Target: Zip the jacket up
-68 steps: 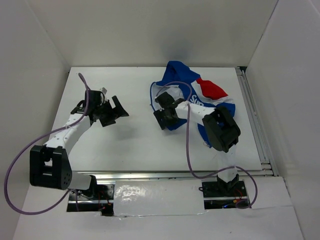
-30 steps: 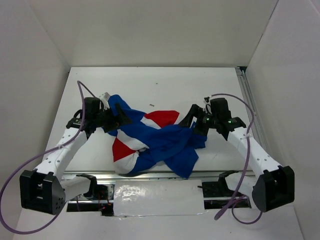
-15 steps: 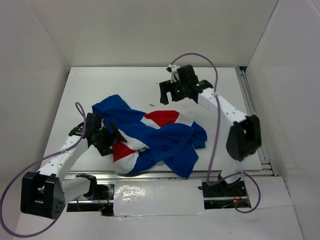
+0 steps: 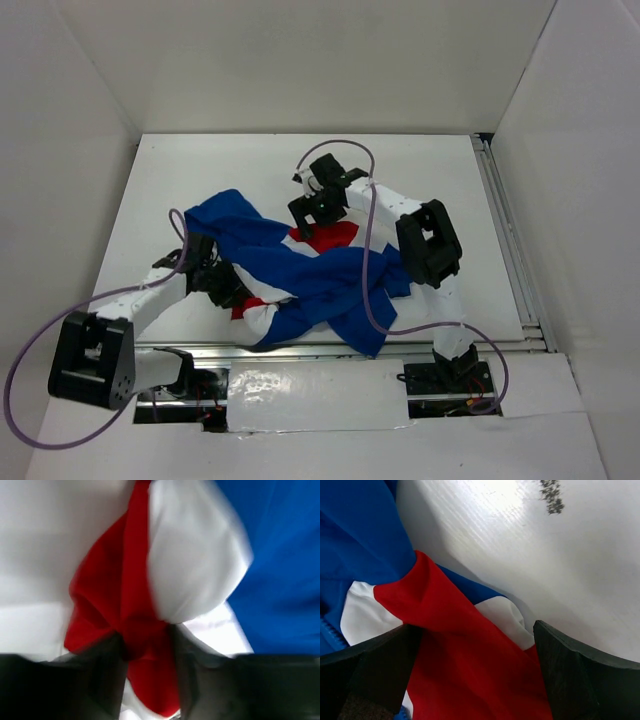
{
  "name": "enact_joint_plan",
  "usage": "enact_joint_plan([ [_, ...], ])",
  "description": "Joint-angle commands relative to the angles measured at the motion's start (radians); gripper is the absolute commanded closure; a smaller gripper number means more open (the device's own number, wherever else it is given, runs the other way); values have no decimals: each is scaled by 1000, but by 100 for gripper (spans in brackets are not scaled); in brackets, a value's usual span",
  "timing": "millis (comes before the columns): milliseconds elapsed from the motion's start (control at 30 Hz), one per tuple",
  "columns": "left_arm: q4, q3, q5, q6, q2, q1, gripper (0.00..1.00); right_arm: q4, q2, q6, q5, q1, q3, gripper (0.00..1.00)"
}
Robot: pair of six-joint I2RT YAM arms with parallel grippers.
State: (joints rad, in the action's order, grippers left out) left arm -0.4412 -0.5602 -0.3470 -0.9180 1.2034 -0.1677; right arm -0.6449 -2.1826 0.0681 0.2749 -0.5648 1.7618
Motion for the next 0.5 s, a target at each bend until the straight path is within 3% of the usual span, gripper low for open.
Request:
enact_joint_plan([
  [0, 119, -61, -56, 57, 76, -15, 82, -4, -25, 16, -8, -21, 83, 1],
  [67, 119, -99, -44, 57, 114, -23, 100, -48, -58, 19, 16, -20, 117, 15],
  [100, 104, -115, -20, 65, 119, -27, 100, -50, -60, 25, 53, -18, 120, 30],
  [133, 95, -128, -9, 68, 119, -29, 100, -36, -57, 27, 70, -18, 110, 81],
  [167, 85, -163, 5, 73, 110, -32, 100, -13, -33, 4, 81, -15, 93, 100],
  [300, 16, -288, 84, 123, 35, -42, 100, 111, 134, -57, 29, 8, 18, 100],
  [467, -37, -508, 189, 182, -90, -101, 100, 227, 535, -125, -113, 86, -54, 100],
])
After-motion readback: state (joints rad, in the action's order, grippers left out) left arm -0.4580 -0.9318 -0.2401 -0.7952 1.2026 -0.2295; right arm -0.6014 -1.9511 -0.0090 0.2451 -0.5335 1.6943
